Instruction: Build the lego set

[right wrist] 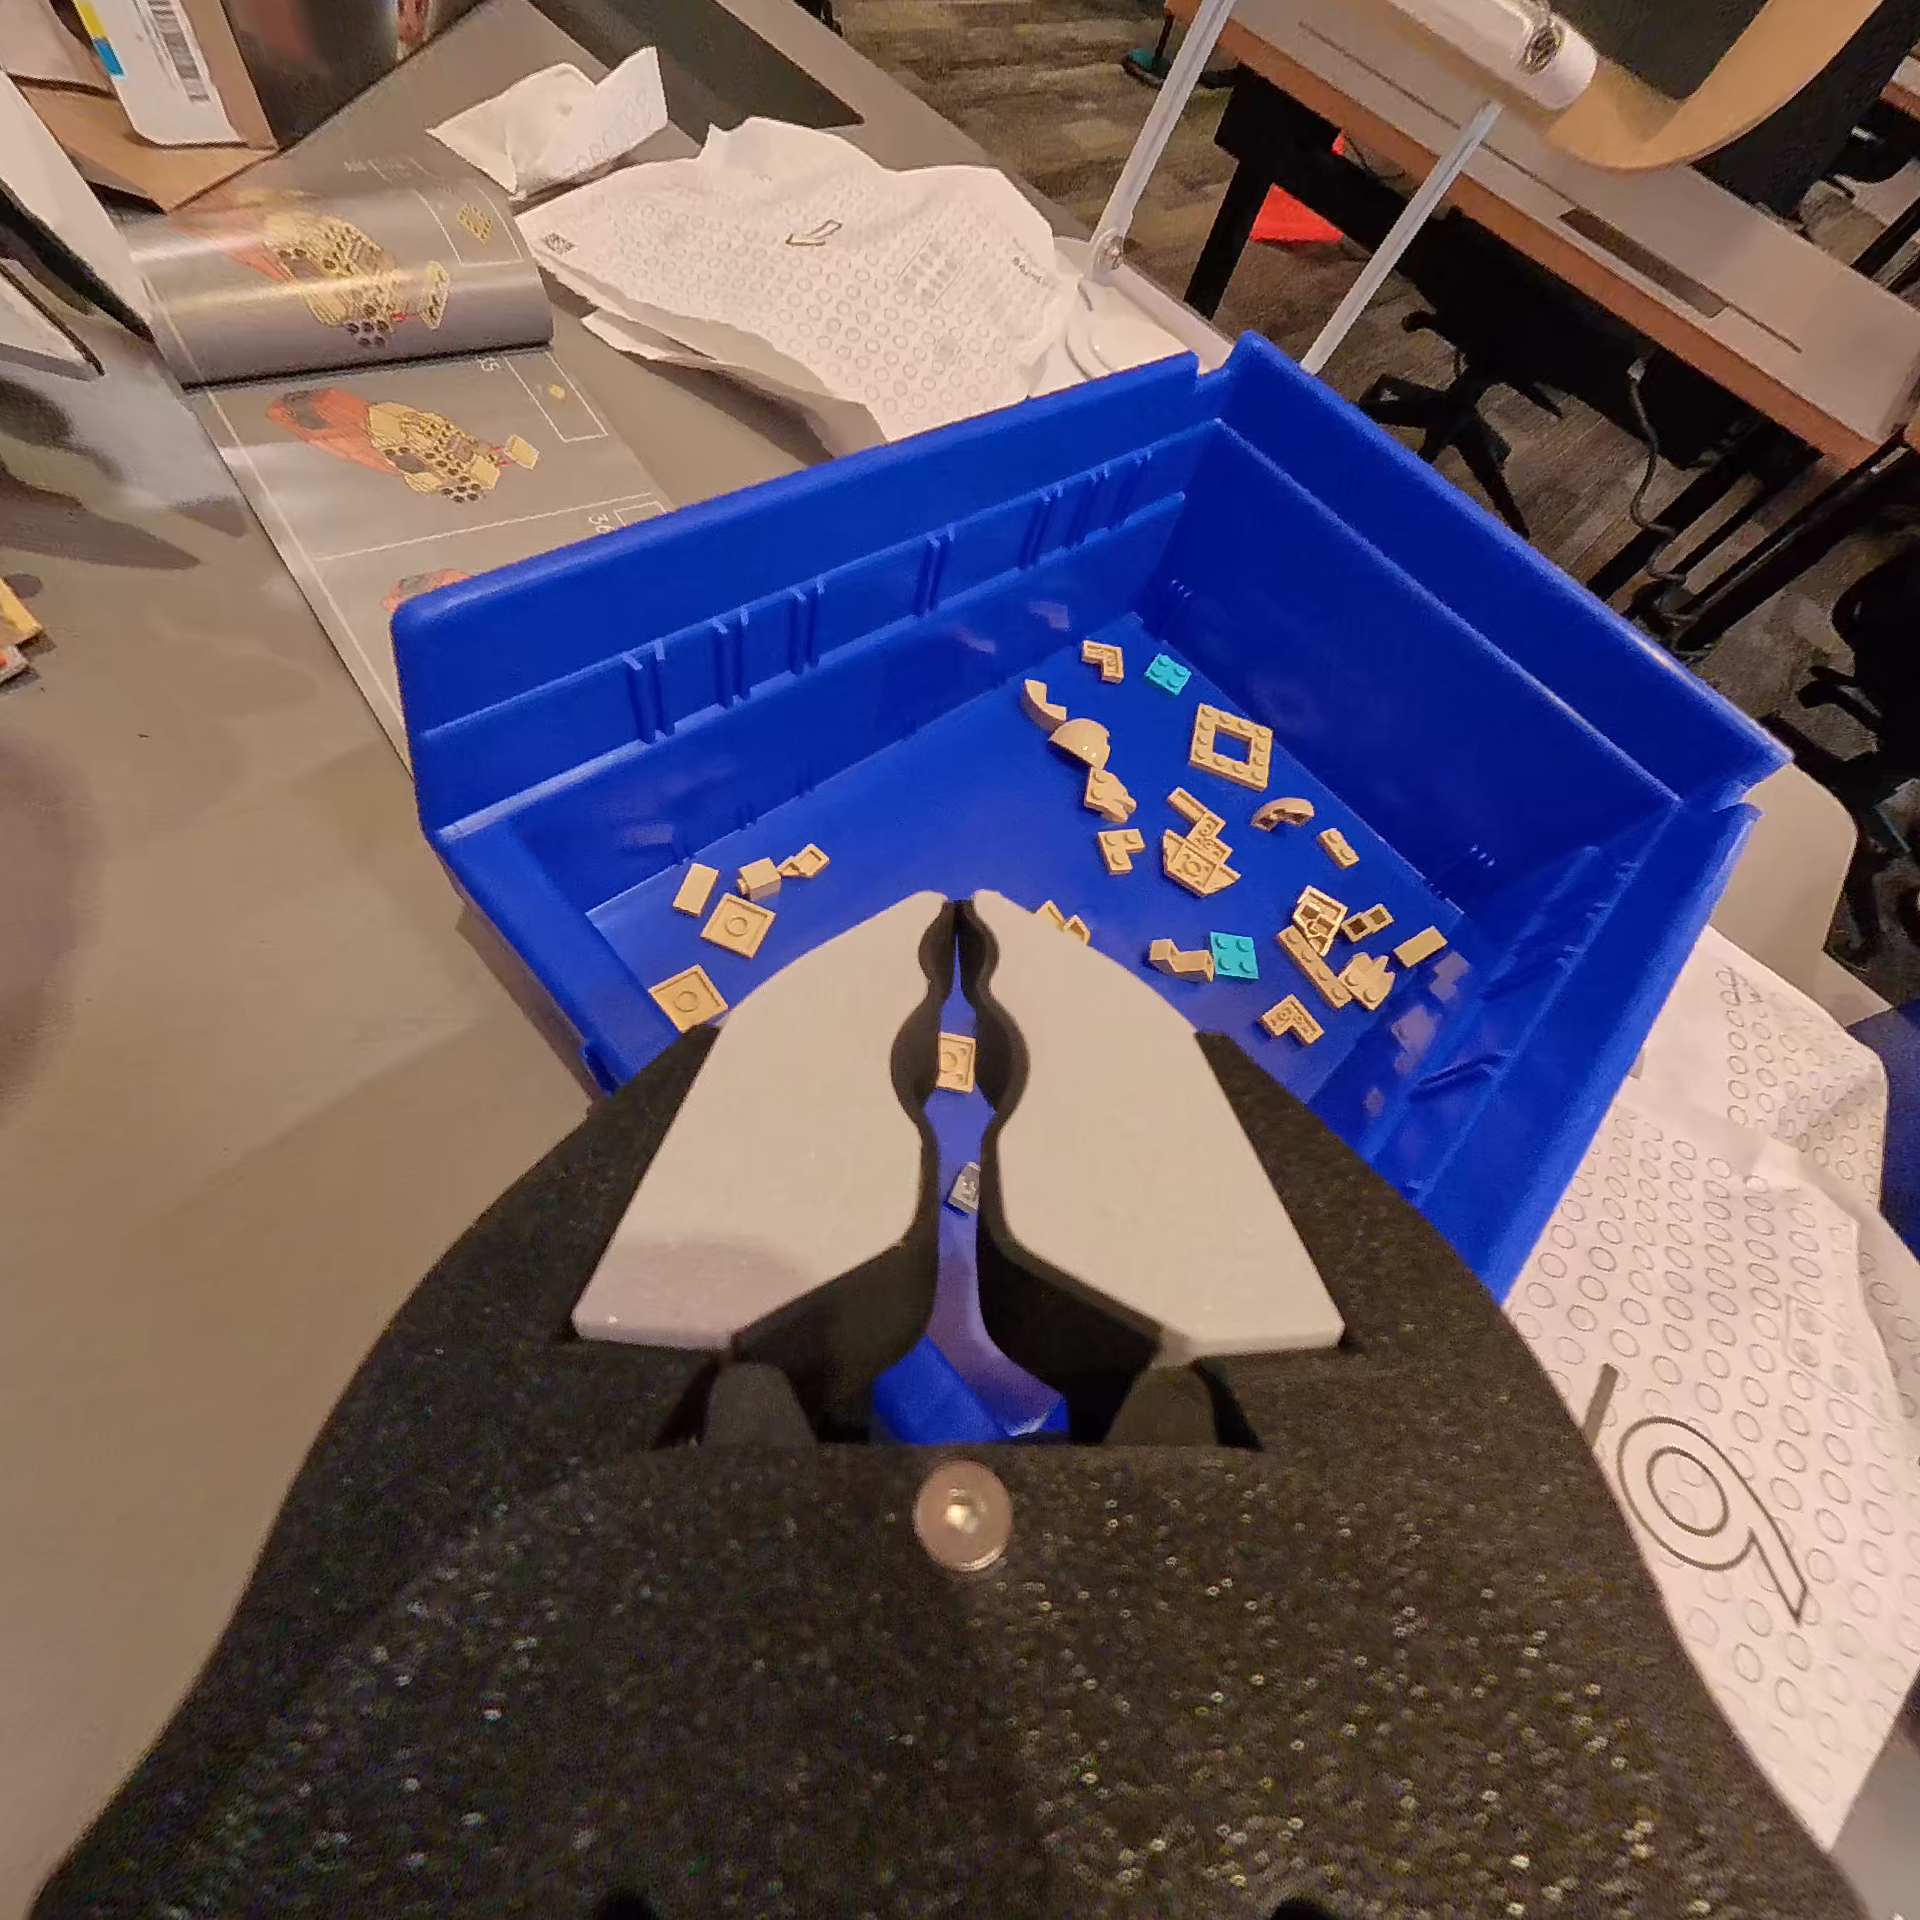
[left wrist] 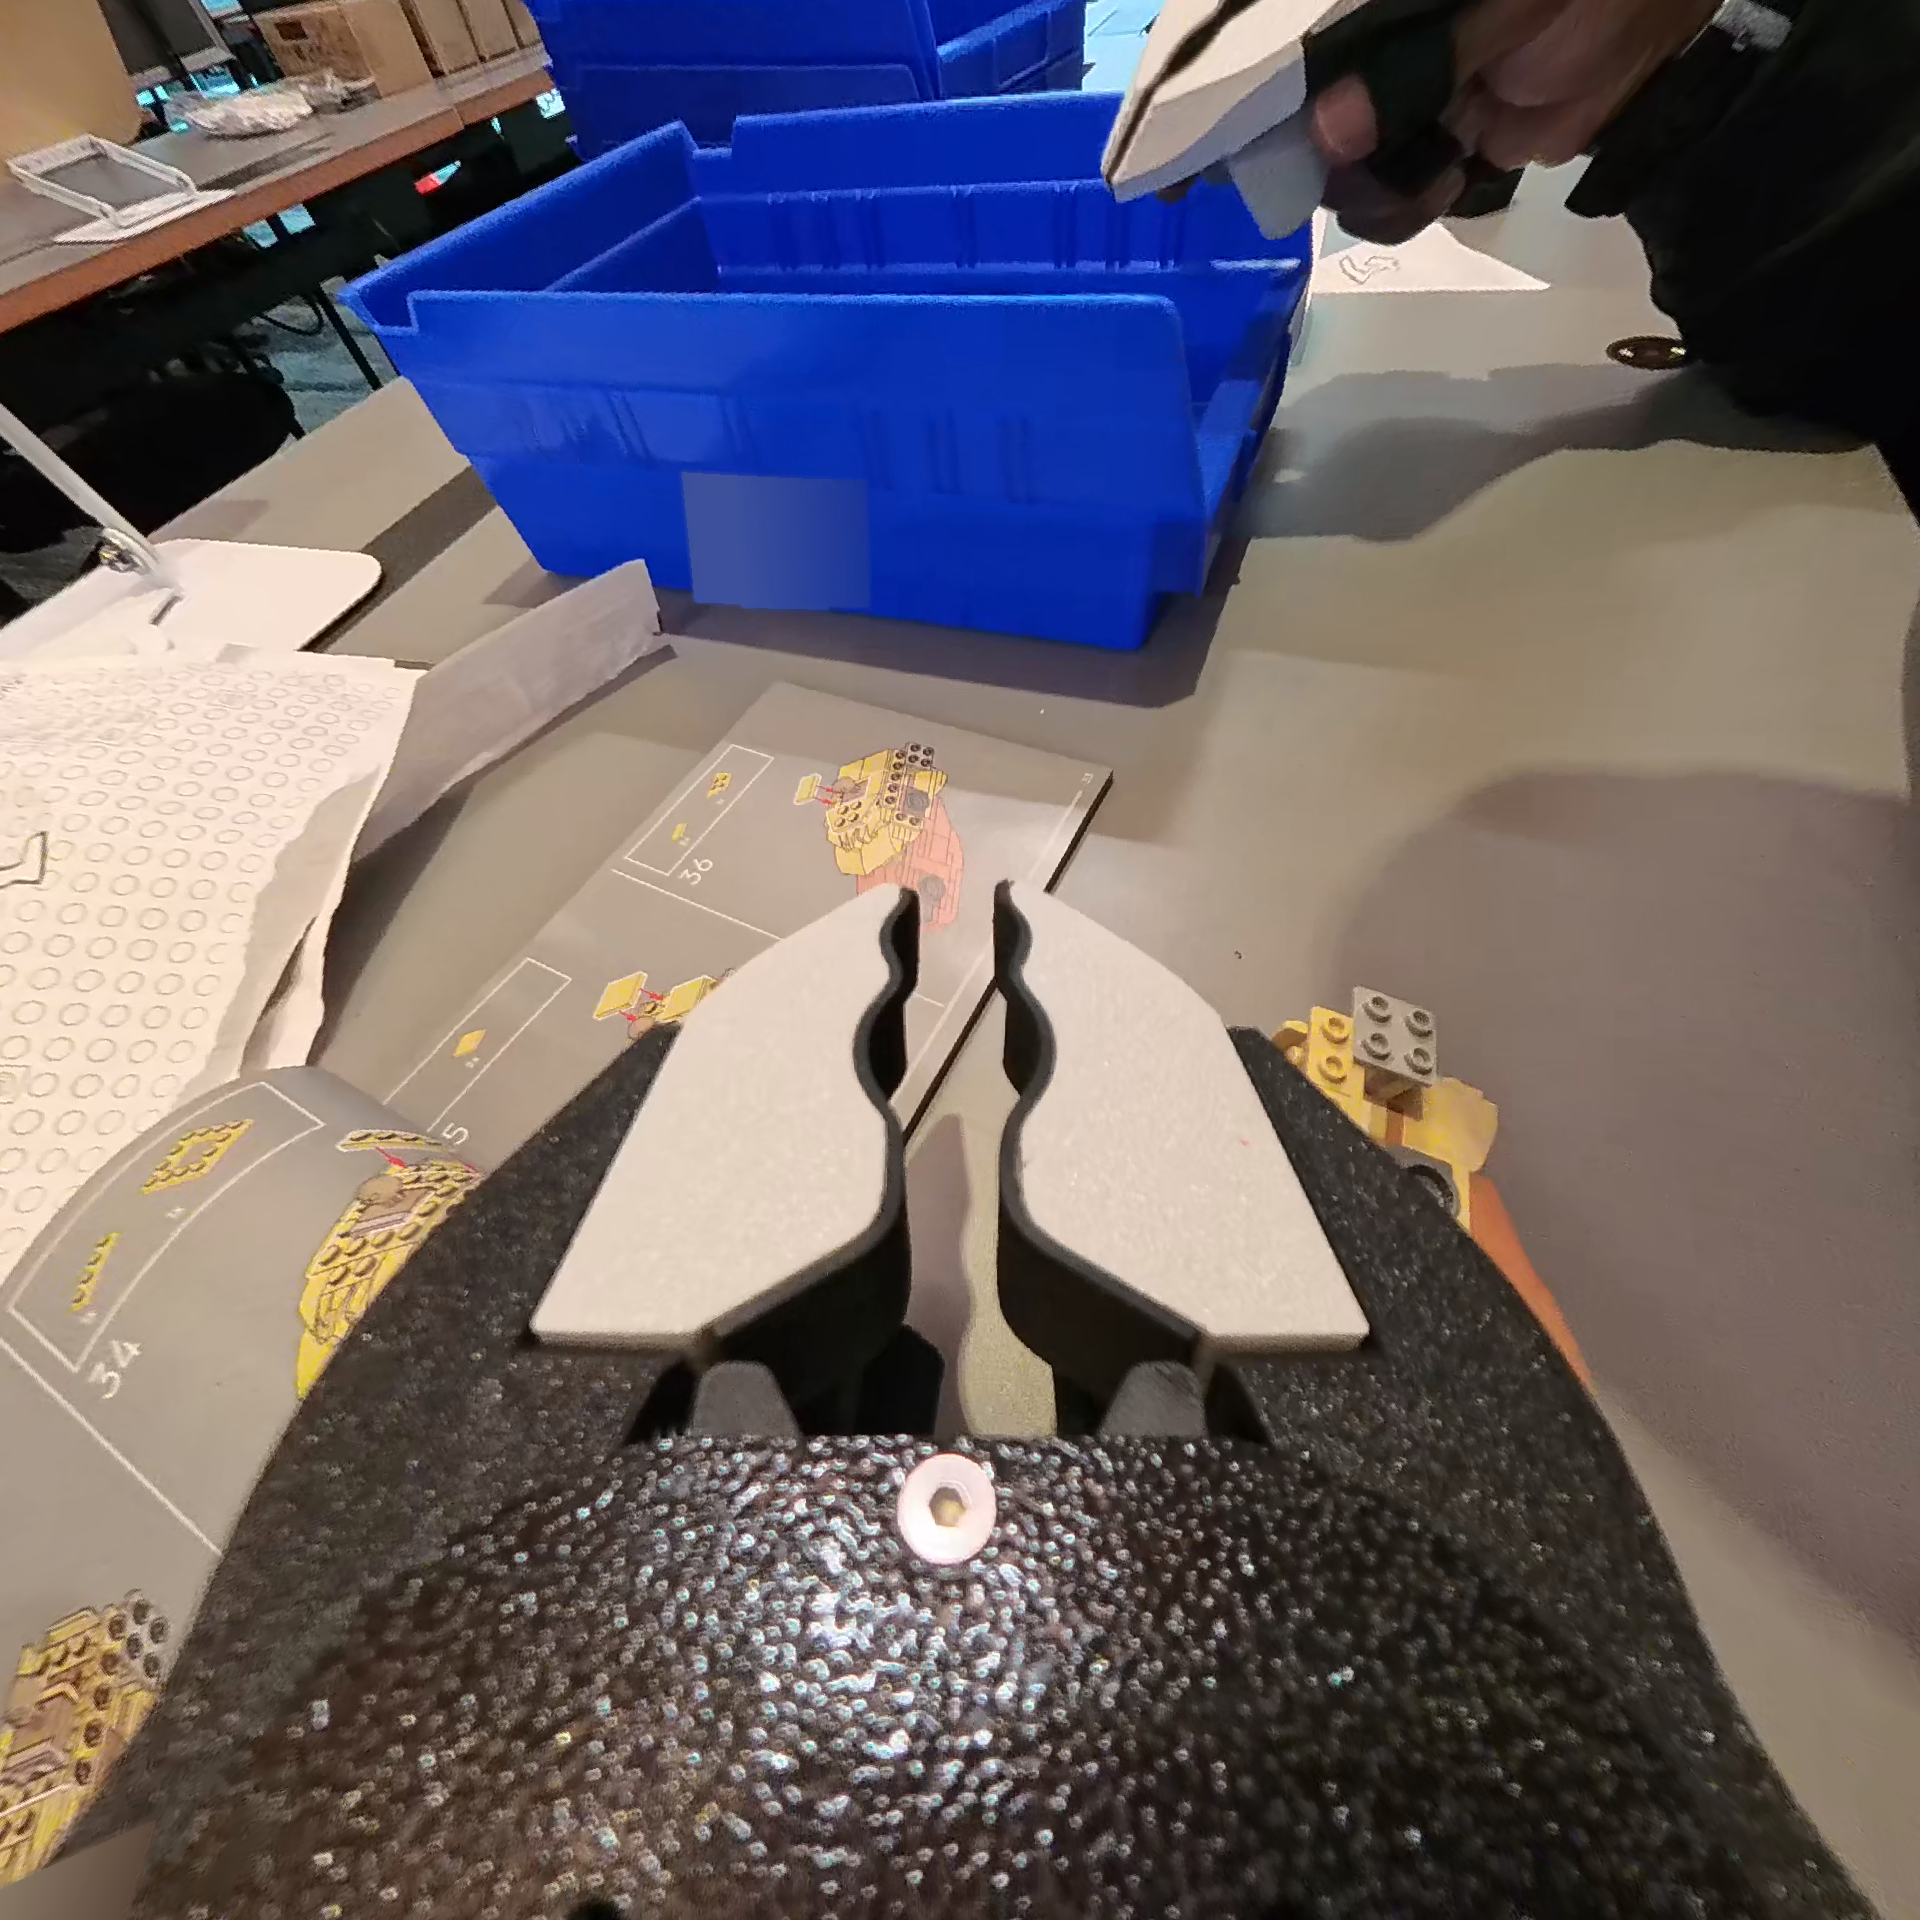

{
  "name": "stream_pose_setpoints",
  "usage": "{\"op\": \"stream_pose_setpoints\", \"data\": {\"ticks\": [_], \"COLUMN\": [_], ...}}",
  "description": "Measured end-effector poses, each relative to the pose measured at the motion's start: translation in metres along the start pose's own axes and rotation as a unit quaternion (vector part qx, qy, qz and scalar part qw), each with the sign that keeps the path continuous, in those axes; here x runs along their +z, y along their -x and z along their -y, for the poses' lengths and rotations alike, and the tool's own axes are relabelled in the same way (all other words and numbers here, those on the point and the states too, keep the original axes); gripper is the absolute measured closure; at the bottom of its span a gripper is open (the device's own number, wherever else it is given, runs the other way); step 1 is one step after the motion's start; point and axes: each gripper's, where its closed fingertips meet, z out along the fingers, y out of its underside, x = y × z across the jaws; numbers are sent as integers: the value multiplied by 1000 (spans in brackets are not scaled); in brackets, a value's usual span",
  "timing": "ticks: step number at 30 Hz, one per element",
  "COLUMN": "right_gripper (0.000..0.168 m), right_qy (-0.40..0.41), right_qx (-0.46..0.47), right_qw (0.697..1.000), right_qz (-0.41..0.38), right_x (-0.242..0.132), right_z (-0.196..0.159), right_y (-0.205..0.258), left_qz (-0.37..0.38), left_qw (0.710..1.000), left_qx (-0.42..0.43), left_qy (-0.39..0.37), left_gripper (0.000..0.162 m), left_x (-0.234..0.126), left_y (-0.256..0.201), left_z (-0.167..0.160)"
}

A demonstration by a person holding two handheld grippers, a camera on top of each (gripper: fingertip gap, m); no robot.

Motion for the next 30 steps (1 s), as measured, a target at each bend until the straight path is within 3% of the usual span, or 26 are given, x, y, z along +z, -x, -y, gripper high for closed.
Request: {"op": "stream_pose_setpoints", "data": {"ticks": [30], "right_gripper": [168], "right_qy": [22], "right_qx": [-14], "right_qw": [1000], "right_qz": [13], "right_x": [9], "right_z": [-12], "right_y": [9], "left_qz": [3], "left_qw": [1000], "left_qx": [2], "left_qy": [18], "left_gripper": [149], "left_x": [2], "left_y": [0], "left_z": [-9]}}
